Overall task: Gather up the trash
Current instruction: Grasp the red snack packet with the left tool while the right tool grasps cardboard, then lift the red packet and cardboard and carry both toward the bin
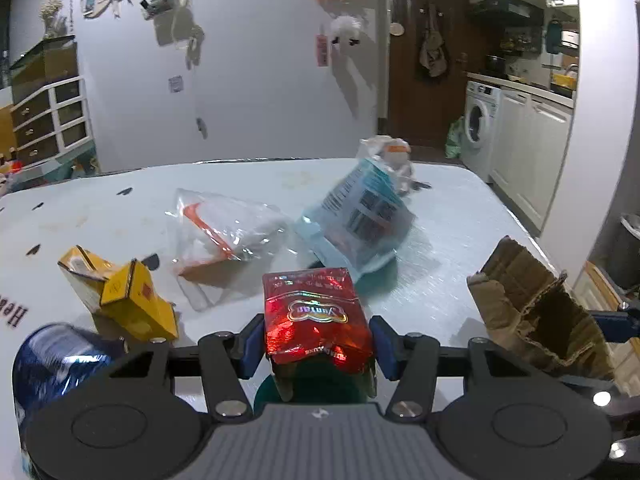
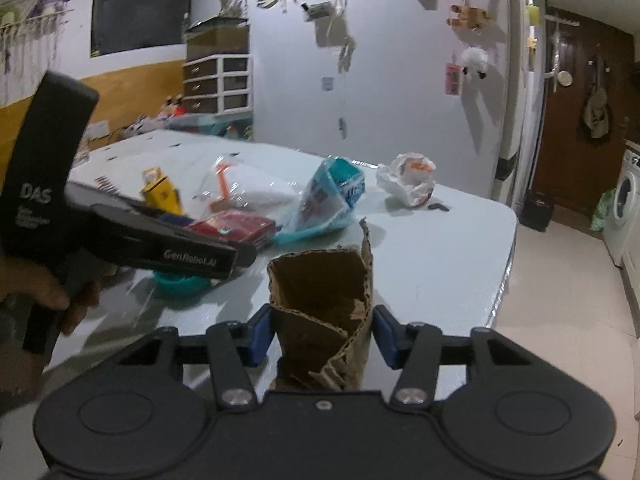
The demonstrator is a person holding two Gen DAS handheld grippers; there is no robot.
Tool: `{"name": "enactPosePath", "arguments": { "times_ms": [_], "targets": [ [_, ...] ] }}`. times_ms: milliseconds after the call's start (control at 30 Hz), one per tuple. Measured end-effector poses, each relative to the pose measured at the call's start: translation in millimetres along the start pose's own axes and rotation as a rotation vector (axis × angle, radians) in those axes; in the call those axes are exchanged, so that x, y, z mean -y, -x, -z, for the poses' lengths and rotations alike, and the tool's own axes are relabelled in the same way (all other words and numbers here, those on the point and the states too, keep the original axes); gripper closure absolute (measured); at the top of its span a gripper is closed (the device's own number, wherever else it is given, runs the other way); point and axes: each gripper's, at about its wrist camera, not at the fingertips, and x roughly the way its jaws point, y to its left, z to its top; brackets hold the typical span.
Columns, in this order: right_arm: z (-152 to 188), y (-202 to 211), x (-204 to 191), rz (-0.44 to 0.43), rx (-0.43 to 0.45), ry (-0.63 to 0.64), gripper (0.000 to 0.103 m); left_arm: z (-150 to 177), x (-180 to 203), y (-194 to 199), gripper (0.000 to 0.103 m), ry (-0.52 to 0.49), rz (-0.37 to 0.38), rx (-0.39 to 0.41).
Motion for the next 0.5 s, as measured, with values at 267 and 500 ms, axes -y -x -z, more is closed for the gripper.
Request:
{"name": "enactPosePath", "arguments": {
  "times_ms": [267, 500],
  "targets": [
    [1.9, 29.5, 0.9, -0.044, 0.014, -0.028, 0.019, 8.8, 12.2, 4.0, 0.025, -0.014, 0.008, -0.002],
    [2.2, 14.2, -3.2, -0.025, -0.001, 0.001, 0.015, 1.1, 4.6, -9.3, 0.025, 0.064, 0.009, -0.002]
  ]
}}
